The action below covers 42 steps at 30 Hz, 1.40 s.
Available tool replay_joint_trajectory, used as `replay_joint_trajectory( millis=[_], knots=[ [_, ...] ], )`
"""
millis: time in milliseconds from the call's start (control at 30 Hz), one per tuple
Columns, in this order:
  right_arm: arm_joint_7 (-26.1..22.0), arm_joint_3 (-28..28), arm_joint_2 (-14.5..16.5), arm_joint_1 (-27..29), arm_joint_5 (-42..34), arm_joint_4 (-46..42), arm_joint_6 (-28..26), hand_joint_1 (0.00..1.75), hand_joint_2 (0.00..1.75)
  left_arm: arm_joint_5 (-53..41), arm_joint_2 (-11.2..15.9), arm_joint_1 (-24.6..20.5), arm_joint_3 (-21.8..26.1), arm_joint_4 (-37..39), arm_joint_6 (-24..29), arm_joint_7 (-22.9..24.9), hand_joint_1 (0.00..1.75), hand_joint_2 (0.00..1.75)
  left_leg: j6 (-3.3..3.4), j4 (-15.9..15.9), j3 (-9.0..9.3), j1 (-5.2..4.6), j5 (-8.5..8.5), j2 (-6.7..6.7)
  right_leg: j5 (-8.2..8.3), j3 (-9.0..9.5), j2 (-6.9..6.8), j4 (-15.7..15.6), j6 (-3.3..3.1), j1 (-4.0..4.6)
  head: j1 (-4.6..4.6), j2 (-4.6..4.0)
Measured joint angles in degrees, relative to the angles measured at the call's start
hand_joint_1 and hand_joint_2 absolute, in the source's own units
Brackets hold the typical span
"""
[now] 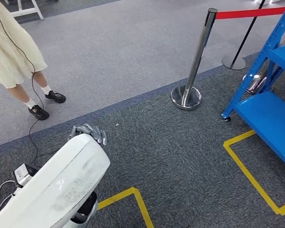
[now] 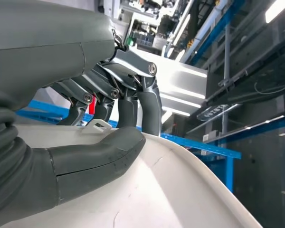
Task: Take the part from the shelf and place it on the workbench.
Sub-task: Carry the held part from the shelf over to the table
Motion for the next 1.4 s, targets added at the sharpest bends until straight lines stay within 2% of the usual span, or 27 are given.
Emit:
replay_joint_trajectory(
  millis=[67,133,200,233,300,333,367,433,500,567,633,667,700,733,800,867,933,967,1000,1067,1133,1200,1233,1267,1300,1333,1400],
  knots=[
    [0.1,0.0,0.0,0.0,0.0,0.0,0.0,0.00,1.75,0.0,0.0,0.0,0.0,-0.1,0.0,0.0,1.55,1.75,-0.41,2.8,-1.46,-0.18,-1.90,2.68,0.26,0.07,-1.55,-0.3,-0.83,0.05,-0.45,0.00],
    [0.1,0.0,0.0,0.1,0.0,0.0,0.0,0.00,1.75,0.0,0.0,0.0,-0.1,-0.1,0.0,0.0,1.55,1.75,-0.66,10.0,-4.88,-0.31,-5.69,5.87,0.26,0.01,-3.27,-0.4,-1.32,0.38,-0.93,0.00],
    [0.2,0.0,0.0,0.2,0.0,0.0,-0.1,0.00,1.75,0.0,0.1,0.1,-0.1,-0.1,0.1,0.0,1.55,1.75,-0.70,15.8,-7.58,-0.28,-7.63,6.66,0.20,-0.06,-5.12,-0.4,-1.49,0.67,-0.97,0.00],
    [0.3,0.0,0.0,0.3,-0.1,0.0,-0.1,0.00,1.75,-0.1,0.1,0.1,-0.1,-0.1,0.2,0.0,1.55,1.75,-0.62,15.9,-7.50,-0.30,-7.07,6.75,0.18,-0.06,-5.95,-0.4,-1.53,0.77,-0.97,0.00],
    [0.3,0.0,0.0,0.1,-0.1,0.0,-0.2,0.00,1.75,-0.3,0.1,0.1,-0.1,-0.2,0.6,0.0,1.55,1.75,-0.21,10.4,-4.18,-0.46,-3.81,7.62,0.10,0.08,-7.30,-0.4,-1.51,0.91,-0.97,0.00],
    [0.3,0.0,0.0,0.0,-0.1,0.0,-0.2,0.00,1.75,-0.5,0.1,0.1,-0.1,-0.2,0.7,0.0,1.55,1.75,0.11,6.4,-1.85,-0.77,-2.45,9.26,-0.01,0.17,-7.88,-0.3,-1.40,1.06,-0.97,0.00],
    [0.3,0.0,0.0,0.0,-0.1,0.0,-0.2,0.00,1.75,-0.7,0.1,0.1,-0.1,-0.3,0.8,0.0,1.55,1.75,0.49,3.1,-0.03,-1.09,-1.62,10.67,-0.15,0.24,-8.42,-0.3,-1.23,1.22,-0.98,0.00],
    [0.4,0.0,0.0,0.0,-0.1,0.0,-0.3,0.00,1.75,-0.8,0.0,0.0,-0.1,-0.4,0.9,0.0,1.55,1.75,1.16,0.1,1.37,-1.63,-1.50,12.22,-0.38,0.39,-9.60,-0.3,-0.79,1.51,-1.00,0.00],
    [0.4,0.0,0.0,-0.1,-0.1,-0.1,-0.3,0.00,1.75,-0.9,0.0,0.0,-0.1,-0.4,0.9,0.0,1.55,1.75,1.70,-0.3,1.27,-1.50,-1.28,10.73,-0.65,0.62,-10.37,-0.3,-0.25,1.51,-1.00,0.00],
    [0.4,0.0,-0.1,-0.2,-0.1,-0.1,-0.3,0.00,1.75,-0.9,0.0,0.0,-0.1,-0.5,0.9,0.0,1.55,1.75,2.14,-0.6,1.40,-1.10,-0.99,9.34,-2.31,-0.29,-8.38,2.1,0.44,1.38,-0.83,0.00],
    [0.4,0.0,-0.1,-0.2,-0.1,-0.2,-0.3,0.00,1.75,-0.9,-0.1,0.0,-0.2,-0.5,0.9,0.0,1.55,1.75,2.42,-0.7,1.41,-0.84,-0.84,8.04,-5.50,-3.37,-5.58,8.5,0.96,1.19,-0.54,0.00],
    [0.4,0.0,-0.1,0.0,-0.1,-0.2,-0.3,0.00,1.75,-0.9,-0.1,0.0,-0.2,-0.5,0.9,0.0,1.55,1.75,2.50,-0.7,1.37,-0.79,-0.80,7.28,-6.82,-5.19,-4.96,12.1,1.11,1.11,-0.41,0.00],
    [0.4,0.0,-0.1,0.1,-0.1,-0.2,-0.3,0.00,1.75,-0.9,-0.1,0.0,-0.2,-0.5,0.9,0.0,1.55,1.75,2.54,-0.7,1.35,-0.74,-0.77,6.48,-7.32,-6.49,-4.62,14.3,1.23,1.03,-0.35,0.00],
    [0.5,0.0,-0.1,0.2,-0.1,-0.2,-0.3,0.00,1.75,-0.9,-0.1,0.0,-0.2,-0.5,0.9,0.0,1.55,1.75,2.51,-0.6,1.36,-0.67,-0.75,5.64,-6.79,-6.95,-4.40,14.8,1.32,0.93,-0.31,0.00],
    [0.9,0.0,-0.1,0.2,-0.1,-0.2,0.1,0.00,1.75,-0.8,-0.1,0.0,-0.2,-0.5,0.9,0.0,1.55,1.75,2.21,-0.5,1.41,-0.36,-0.72,3.95,-3.14,-4.93,-3.58,9.8,1.58,0.52,-0.29,0.00],
    [1.3,0.0,0.0,0.2,0.0,-0.1,0.5,0.00,1.75,-0.8,-0.1,-0.1,-0.2,-0.5,0.8,0.0,1.55,1.75,1.55,0.0,1.12,-0.19,-0.79,2.46,-0.38,-1.77,-0.67,2.9,1.91,-0.23,-0.13,0.00],
    [1.6,0.0,0.0,0.1,-0.1,-0.1,0.7,0.00,1.75,-0.8,-0.1,-0.1,-0.3,-0.5,0.7,0.0,1.55,1.75,0.85,0.3,0.51,-0.12,-0.60,1.26,-0.13,-0.57,1.16,0.4,1.56,-0.52,0.00,0.00],
    [1.7,-0.1,0.0,0.1,-0.1,-0.1,0.8,0.00,1.75,-0.8,0.0,-0.1,-0.3,-0.5,0.7,0.0,1.55,1.75,0.55,0.3,0.26,0.00,-0.40,0.68,-0.11,-0.51,0.74,0.3,1.03,-0.41,0.02,0.00],
    [1.8,-0.1,0.0,0.1,-0.1,-0.1,0.9,0.00,1.75,-0.8,0.0,-0.1,-0.3,-0.5,0.7,0.0,1.55,1.75,0.29,0.3,0.08,0.10,-0.34,0.67,0.00,-0.54,0.06,0.3,0.56,-0.30,0.03,0.00],
    [1.9,-0.1,0.0,0.1,-0.1,-0.1,0.9,0.00,1.75,-0.7,0.0,-0.3,-0.4,-0.5,0.6,0.0,1.55,1.75,-0.12,2.2,-0.95,0.01,-1.72,2.74,0.17,-0.50,-1.25,0.1,-0.34,-0.17,-0.25,0.00],
    [1.9,-0.1,0.0,0.1,-0.1,-0.1,1.0,0.00,1.75,-0.7,0.0,-0.5,-0.5,-0.5,0.6,0.0,1.55,1.75,-0.35,8.4,-3.89,-0.18,-5.16,5.65,0.15,-0.49,-2.70,0.1,-0.91,0.06,-0.60,0.00],
    [2.0,-0.1,-0.1,0.3,-0.1,-0.1,1.0,0.00,1.75,-0.7,0.1,-0.5,-0.6,-0.5,0.6,0.0,1.55,1.75,-0.40,15.1,-7.08,-0.17,-7.75,6.54,0.04,-0.51,-4.39,0.1,-1.15,0.32,-0.64,0.00],
    [2.0,-0.1,-0.1,0.3,-0.1,-0.1,1.0,0.00,1.75,-0.7,0.1,-0.5,-0.6,-0.5,0.6,0.0,1.55,1.75,-0.34,16.3,-7.57,-0.18,-7.65,6.65,-0.02,-0.49,-5.22,0.1,-1.20,0.41,-0.64,0.00],
    [2.1,-0.1,-0.1,0.2,-0.1,-0.1,1.0,0.00,1.75,-0.6,0.1,-0.5,-0.6,-0.5,0.6,0.0,1.55,1.75,-0.20,15.2,-6.96,-0.20,-6.54,6.77,-0.08,-0.43,-5.98,0.1,-1.23,0.49,-0.64,0.00],
    [2.1,-0.1,-0.1,0.2,-0.1,-0.1,1.0,0.00,1.75,-0.6,0.1,-0.5,-0.6,-0.5,0.6,0.0,1.55,1.75,0.01,12.4,-5.36,-0.28,-4.75,7.27,-0.16,-0.31,-6.65,0.1,-1.22,0.54,-0.65,0.00],
    [2.1,-0.1,-0.1,0.1,-0.1,-0.2,0.9,0.00,1.75,-0.6,0.1,-0.6,-0.6,-0.5,0.6,0.0,1.55,1.75,0.30,8.6,-3.25,-0.47,-3.04,8.79,-0.27,-0.15,-7.24,0.1,-1.13,0.64,-0.66,0.00],
    [2.1,-0.1,-0.1,0.1,-0.1,-0.2,0.9,0.00,1.75,-0.6,0.1,-0.9,-0.8,-0.5,0.6,0.0,1.55,1.75,0.88,2.6,-0.03,-1.09,-1.51,11.84,-0.61,0.05,-8.32,0.2,-0.70,1.03,-0.70,0.00]
  ],
)
